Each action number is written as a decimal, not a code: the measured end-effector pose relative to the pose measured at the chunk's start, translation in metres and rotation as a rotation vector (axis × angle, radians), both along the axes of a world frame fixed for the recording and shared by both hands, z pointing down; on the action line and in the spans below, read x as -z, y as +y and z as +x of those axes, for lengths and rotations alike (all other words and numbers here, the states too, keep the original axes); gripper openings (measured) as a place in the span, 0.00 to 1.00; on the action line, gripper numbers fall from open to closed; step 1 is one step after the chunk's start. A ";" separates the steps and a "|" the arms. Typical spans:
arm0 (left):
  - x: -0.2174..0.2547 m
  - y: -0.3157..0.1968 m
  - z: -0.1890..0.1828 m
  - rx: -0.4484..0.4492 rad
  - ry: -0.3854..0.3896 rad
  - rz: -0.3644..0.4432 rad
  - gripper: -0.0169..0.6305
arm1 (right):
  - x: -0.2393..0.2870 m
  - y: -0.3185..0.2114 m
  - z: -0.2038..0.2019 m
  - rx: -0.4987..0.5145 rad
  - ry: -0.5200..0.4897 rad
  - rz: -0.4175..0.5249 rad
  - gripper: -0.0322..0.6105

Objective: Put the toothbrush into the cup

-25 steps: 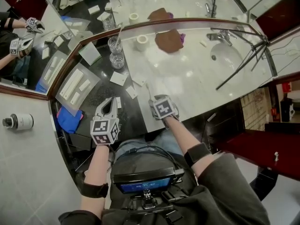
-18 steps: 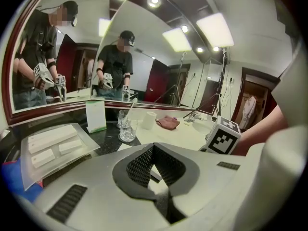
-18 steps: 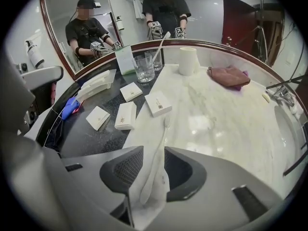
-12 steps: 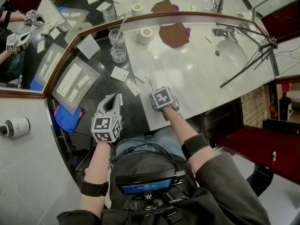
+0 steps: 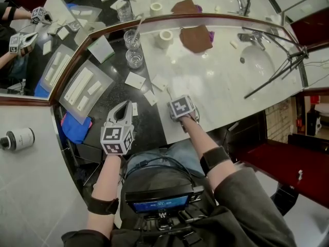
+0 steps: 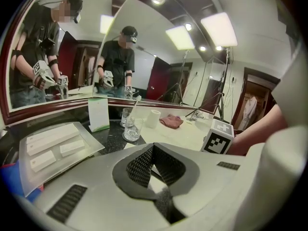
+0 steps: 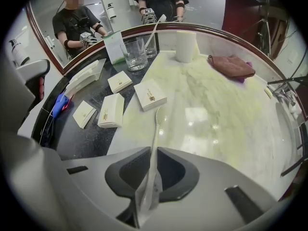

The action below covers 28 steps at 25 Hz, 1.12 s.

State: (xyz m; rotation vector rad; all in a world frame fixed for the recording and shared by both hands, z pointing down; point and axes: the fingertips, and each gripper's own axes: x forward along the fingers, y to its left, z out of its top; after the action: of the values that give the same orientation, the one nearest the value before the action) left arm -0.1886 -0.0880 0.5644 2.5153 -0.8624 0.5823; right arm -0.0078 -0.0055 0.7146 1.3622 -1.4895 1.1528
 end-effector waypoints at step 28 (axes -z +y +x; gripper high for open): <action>0.043 0.005 0.026 -0.045 0.000 0.081 0.03 | 0.112 -0.020 0.038 -0.079 -0.061 0.368 0.14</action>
State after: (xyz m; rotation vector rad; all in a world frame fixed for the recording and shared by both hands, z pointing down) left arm -0.1623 -0.0829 0.5215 2.6135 -0.8470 0.5725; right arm 0.0304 -0.0256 0.6025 1.6555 -1.7686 1.0072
